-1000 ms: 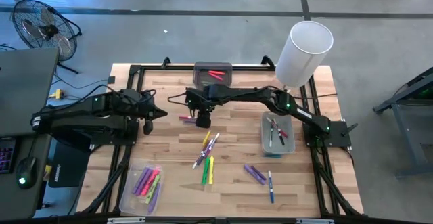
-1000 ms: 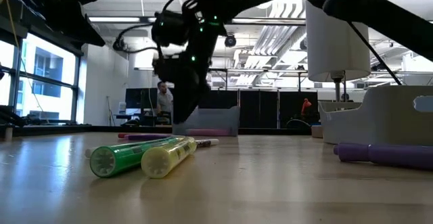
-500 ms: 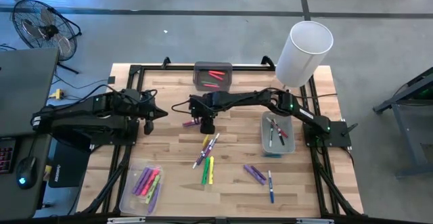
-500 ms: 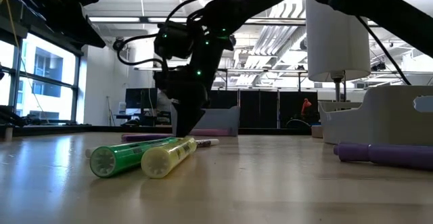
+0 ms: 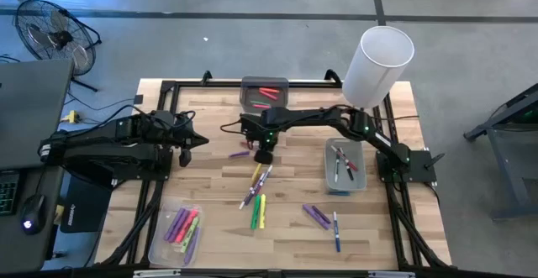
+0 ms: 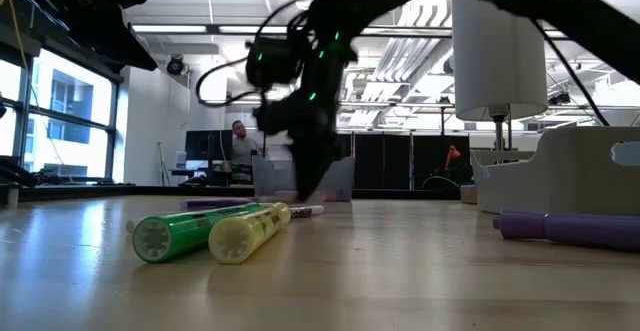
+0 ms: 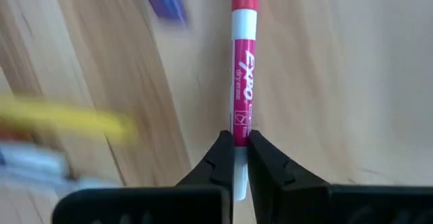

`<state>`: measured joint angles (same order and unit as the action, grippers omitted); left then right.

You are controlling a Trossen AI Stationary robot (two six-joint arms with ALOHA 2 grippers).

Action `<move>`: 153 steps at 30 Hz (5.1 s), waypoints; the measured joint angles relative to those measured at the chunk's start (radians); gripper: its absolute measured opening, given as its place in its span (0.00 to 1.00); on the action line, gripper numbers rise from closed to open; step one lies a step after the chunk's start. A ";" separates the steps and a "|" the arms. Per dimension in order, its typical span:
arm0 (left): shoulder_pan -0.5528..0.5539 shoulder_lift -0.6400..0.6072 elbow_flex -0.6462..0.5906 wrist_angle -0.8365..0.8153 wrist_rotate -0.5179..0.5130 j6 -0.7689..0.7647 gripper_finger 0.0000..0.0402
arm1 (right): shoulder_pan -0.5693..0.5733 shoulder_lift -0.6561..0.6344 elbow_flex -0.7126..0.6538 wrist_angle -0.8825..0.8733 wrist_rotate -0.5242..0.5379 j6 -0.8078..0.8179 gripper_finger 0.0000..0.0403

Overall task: Pick & Place Markers
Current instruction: Put the pink marker pen into the gray bin, then put the top purple pen into the black bin, then put the right blue marker pen into the gray bin

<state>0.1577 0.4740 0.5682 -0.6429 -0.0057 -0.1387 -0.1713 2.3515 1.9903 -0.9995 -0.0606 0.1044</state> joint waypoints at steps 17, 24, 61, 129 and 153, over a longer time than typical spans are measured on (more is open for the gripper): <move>-0.001 0.015 0.000 0.027 -0.117 0.003 0.01 | 0.180 -0.896 -0.727 0.095 0.335 0.739 0.02; -0.001 0.122 0.000 0.113 -0.091 -0.022 0.20 | 0.396 -1.105 -0.917 -0.054 0.384 1.242 0.02; 0.000 1.144 0.399 0.083 -0.012 0.083 0.44 | 0.700 -1.130 -1.138 -0.125 0.299 1.482 0.31; 0.367 1.597 1.375 -0.390 0.014 0.178 0.33 | 0.596 -1.239 -1.137 -0.155 0.523 1.380 0.31; -0.342 1.386 0.961 -0.333 -0.161 -0.175 0.00 | 0.697 -1.239 -1.137 0.045 0.549 1.217 0.01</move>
<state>-0.1840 1.8604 1.5291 -0.9763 -0.1664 -0.3133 0.5262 1.1122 0.8534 -0.9547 0.4889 1.3216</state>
